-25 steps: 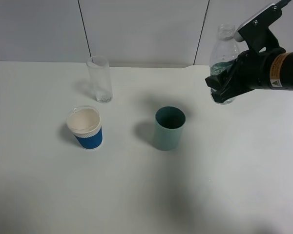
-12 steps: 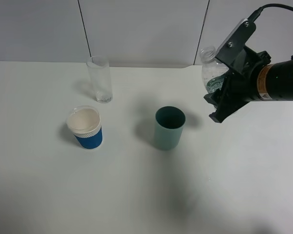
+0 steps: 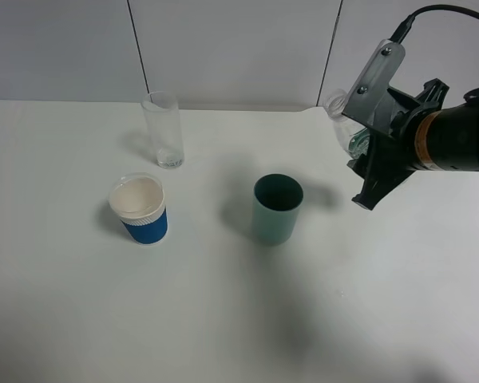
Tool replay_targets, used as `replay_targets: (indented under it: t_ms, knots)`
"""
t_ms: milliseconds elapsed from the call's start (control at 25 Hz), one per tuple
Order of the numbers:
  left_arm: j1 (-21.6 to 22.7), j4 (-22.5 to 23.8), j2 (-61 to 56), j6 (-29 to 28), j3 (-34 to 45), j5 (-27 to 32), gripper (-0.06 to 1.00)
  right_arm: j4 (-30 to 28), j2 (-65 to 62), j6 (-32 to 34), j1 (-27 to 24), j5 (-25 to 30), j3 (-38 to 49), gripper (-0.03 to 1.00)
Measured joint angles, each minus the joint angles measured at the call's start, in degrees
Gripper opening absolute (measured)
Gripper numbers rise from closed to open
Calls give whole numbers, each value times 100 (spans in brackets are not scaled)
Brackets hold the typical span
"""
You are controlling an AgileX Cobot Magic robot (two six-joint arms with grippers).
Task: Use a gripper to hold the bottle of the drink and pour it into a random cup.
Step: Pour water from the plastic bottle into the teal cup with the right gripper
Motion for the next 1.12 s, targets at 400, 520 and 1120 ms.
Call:
replay_targets:
  t_ms: [400,520,1120]
  knots:
    - [0,-5,0,0,0,0,98,-899,0,514,233,533,0,55]
    - [0,-5,0,0,0,0,98,-970,122,520,278,633,-19,55]
    - [0,-5,0,0,0,0,98,-1337,1217,8,947,1312,-705,55]
